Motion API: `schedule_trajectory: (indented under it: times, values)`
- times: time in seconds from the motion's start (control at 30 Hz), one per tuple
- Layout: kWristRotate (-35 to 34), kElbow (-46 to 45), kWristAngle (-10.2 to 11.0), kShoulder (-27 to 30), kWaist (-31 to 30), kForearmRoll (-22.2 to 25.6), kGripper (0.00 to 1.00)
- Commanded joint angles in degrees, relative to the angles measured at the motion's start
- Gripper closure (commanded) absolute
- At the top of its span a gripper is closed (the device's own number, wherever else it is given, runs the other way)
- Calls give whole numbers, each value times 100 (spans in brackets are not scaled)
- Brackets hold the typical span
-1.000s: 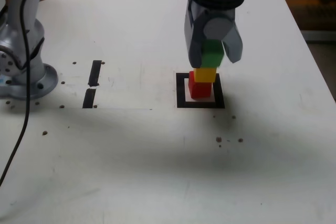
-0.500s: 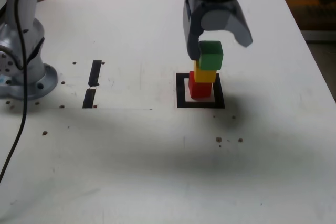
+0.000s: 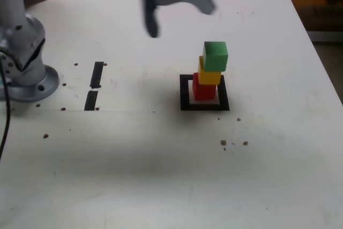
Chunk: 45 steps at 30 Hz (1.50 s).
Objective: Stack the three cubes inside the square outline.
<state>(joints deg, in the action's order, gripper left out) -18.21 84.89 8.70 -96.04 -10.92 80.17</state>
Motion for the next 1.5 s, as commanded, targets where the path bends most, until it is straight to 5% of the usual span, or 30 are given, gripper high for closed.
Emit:
schedule_trajectory:
  times: [0.0, 0.57, 1.17, 1.47]
  values:
    - [-9, -143, -14, 134, -6, 8, 0]
    - [-49, -2158, -462, 697, -69, -247, 0]
    - [-74, -4009, -832, 824, -227, -2865, 0]
    - [-86, -4153, -891, 815, -227, -3130, 0]
